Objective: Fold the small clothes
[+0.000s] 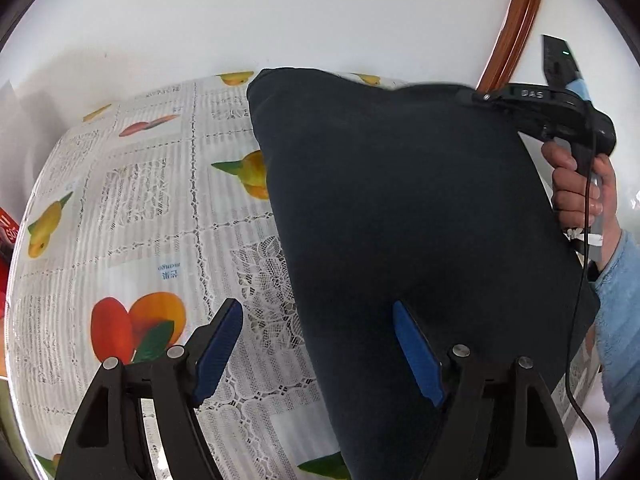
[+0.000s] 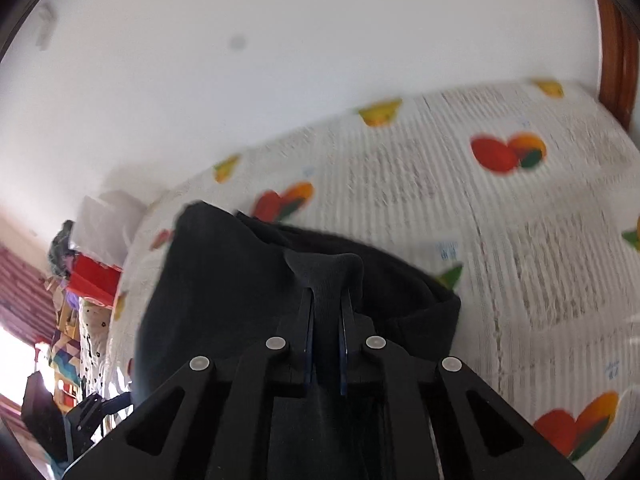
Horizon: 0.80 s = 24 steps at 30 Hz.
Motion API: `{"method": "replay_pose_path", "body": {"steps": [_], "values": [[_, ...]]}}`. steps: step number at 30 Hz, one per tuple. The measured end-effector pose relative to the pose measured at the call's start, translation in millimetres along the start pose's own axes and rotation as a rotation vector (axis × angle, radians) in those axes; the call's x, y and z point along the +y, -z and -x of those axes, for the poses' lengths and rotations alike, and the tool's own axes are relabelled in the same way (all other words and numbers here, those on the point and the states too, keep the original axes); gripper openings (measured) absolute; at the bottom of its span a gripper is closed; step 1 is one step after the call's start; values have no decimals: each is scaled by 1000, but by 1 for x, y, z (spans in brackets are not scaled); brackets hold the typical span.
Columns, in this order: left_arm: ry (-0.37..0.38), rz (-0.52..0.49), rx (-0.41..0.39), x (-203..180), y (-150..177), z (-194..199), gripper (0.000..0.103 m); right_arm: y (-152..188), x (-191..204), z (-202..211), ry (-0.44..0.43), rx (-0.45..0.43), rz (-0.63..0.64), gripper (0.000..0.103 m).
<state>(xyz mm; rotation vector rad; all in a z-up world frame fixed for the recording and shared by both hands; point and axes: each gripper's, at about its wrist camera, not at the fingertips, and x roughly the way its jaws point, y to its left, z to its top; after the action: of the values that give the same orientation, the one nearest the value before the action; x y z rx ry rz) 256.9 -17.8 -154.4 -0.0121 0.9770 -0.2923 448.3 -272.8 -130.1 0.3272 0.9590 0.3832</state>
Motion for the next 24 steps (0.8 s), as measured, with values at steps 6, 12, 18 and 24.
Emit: {"method": "replay_pose_path", "body": {"steps": [6, 12, 18, 24], "values": [[28, 6, 3, 2, 1, 1, 77, 6, -6, 7, 104, -115, 95, 8], [14, 14, 6, 2, 4, 8, 76, 6, -26, -8, 173, 7, -30, 19], [11, 31, 0, 4, 12, 19, 76, 23, -24, 43, 160, -20, -45, 32], [-2, 32, 1, 2, 22, 27, 76, 52, -16, 35, 77, 44, -56, 39]]}}
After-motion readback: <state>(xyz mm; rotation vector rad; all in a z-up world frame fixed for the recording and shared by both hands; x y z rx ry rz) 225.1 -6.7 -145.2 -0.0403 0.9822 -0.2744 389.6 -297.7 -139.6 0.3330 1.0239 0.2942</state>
